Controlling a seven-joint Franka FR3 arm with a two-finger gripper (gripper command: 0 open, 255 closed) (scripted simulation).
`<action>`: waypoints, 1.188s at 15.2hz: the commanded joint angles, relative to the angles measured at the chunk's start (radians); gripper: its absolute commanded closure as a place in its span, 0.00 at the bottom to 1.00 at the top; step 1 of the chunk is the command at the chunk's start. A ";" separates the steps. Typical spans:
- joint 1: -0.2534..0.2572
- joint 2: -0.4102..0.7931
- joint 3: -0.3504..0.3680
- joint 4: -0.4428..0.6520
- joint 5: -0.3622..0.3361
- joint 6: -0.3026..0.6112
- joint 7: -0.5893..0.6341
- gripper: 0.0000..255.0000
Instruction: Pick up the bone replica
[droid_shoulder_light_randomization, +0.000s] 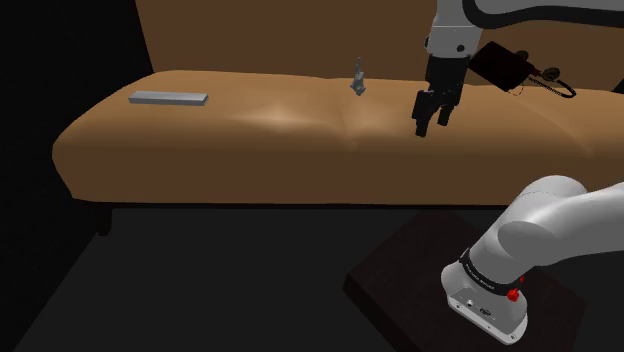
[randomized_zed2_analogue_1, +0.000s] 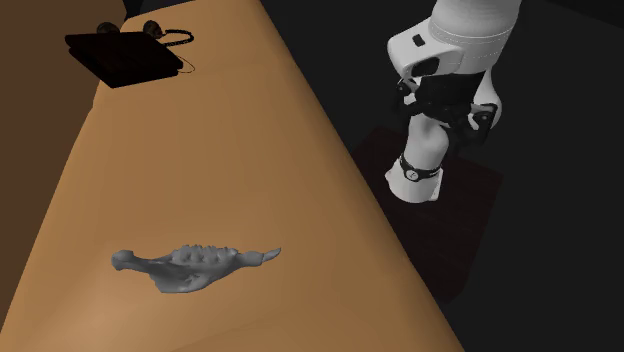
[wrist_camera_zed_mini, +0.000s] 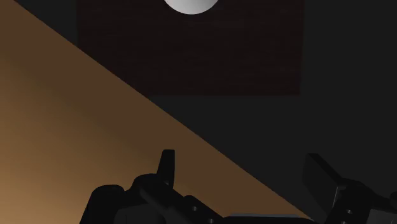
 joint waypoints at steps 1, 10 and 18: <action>0.000 0.000 0.000 0.000 0.000 0.000 0.000 0.00; -0.062 0.315 -0.018 0.197 -0.031 0.157 0.052 0.00; -0.104 0.590 -0.043 0.445 -0.053 0.219 0.099 0.00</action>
